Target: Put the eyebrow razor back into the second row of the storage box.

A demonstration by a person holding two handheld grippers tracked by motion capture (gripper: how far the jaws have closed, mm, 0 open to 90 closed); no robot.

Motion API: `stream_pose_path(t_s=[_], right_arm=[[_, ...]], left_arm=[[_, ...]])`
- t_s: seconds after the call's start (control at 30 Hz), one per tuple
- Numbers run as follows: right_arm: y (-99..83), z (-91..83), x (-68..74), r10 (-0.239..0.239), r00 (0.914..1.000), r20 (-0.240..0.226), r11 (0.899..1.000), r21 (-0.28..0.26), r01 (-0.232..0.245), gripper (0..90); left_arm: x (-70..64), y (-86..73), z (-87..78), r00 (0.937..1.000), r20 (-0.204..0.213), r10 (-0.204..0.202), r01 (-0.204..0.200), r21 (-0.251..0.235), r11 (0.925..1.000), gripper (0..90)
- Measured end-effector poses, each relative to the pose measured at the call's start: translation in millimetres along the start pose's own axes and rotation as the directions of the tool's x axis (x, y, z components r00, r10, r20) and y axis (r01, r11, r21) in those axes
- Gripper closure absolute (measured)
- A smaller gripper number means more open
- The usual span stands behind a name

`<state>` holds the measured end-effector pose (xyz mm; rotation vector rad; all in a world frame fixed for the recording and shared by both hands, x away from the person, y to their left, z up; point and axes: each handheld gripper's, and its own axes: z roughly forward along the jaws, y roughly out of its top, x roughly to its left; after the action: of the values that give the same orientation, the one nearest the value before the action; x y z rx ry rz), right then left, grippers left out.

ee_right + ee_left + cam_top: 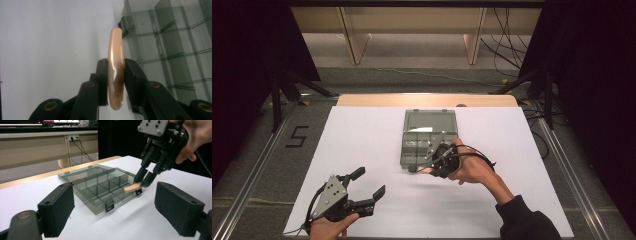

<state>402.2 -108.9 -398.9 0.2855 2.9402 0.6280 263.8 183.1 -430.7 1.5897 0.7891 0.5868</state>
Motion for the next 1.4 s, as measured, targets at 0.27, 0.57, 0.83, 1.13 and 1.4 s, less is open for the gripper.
stream_pose_path(t_s=[0.27,0.57,0.83,1.13,1.4], right_arm=[[5.4,-8.1,-14.9,0.005,0.9998,0.022,1.000,0.000,-0.005,74.5],[4.6,-4.7,-33.6,0.025,0.9989,0.040,1.000,0.008,-0.025,74.5],[2.5,1.7,-43.1,0.029,0.9984,0.050,0.999,0.025,-0.030,74.5],[1.4,11.0,-50.6,0.041,0.9982,0.043,0.998,0.036,-0.042,74.5],[2.1,17.3,-53.2,0.038,0.9986,0.036,0.998,0.040,-0.040,74.5]], left_arm=[[0.0,-0.2,0.5,1.0000,0.001,-0.001,0.001,-0.003,1.0000,16.0],[0.0,-0.1,0.2,1.0000,0.002,0.000,0.000,-0.004,1.0000,16.0],[0.1,-0.1,0.2,1.0000,0.002,-0.002,0.002,-0.005,1.0000,16.0],[0.0,-0.2,0.3,1.0000,0.002,-0.002,0.002,-0.005,1.0000,16.0],[0.0,-0.2,0.5,1.0000,0.002,-0.002,0.002,-0.005,1.0000,16.0]])
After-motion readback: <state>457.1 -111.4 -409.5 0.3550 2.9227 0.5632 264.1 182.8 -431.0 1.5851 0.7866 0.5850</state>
